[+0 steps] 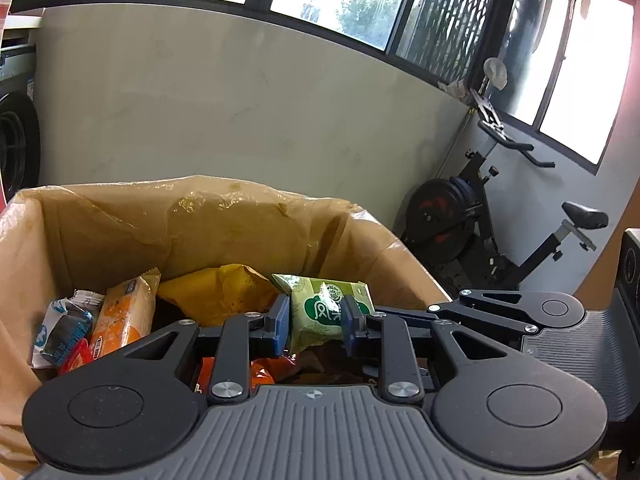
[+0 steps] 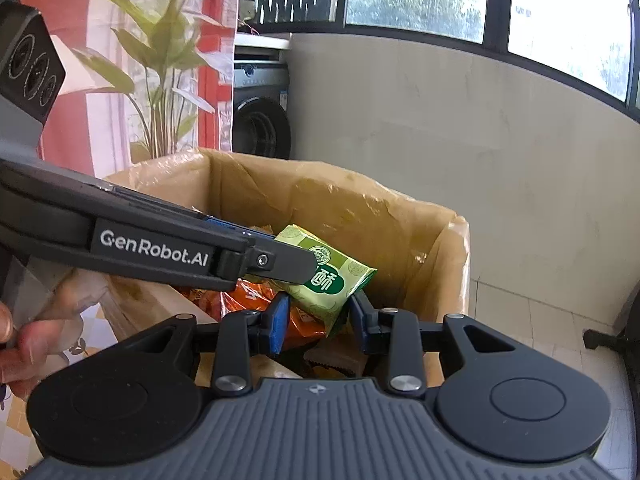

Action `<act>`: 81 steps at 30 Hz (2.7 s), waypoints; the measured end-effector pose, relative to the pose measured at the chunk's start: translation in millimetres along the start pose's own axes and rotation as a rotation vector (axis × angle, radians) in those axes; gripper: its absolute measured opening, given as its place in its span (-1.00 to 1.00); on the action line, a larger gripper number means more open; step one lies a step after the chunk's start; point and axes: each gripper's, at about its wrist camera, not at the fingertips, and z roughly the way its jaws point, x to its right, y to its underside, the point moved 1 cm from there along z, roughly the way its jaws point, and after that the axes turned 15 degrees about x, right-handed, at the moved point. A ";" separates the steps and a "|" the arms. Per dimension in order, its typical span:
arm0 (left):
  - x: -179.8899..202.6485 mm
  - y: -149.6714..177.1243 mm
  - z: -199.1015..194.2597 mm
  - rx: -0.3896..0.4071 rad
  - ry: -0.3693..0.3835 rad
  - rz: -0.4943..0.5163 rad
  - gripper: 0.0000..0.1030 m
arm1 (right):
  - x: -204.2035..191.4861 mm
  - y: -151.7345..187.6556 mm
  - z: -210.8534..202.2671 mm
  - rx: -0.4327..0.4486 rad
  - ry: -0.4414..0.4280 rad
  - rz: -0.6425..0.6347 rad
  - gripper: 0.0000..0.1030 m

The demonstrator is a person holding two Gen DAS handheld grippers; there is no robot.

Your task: Organize snacks

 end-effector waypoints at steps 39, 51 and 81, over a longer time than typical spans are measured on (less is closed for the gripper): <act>52.9 -61.0 -269.5 0.285 -0.280 0.264 0.83 | -85.6 -70.9 -197.9 0.226 0.324 0.167 1.00; 77.9 -45.0 -324.1 0.320 -0.336 0.294 0.83 | -116.6 -60.6 -236.6 0.269 0.325 0.215 1.00; 72.7 -36.8 -340.2 0.317 -0.359 0.224 0.83 | -130.2 -53.3 -245.6 0.256 0.327 0.218 1.00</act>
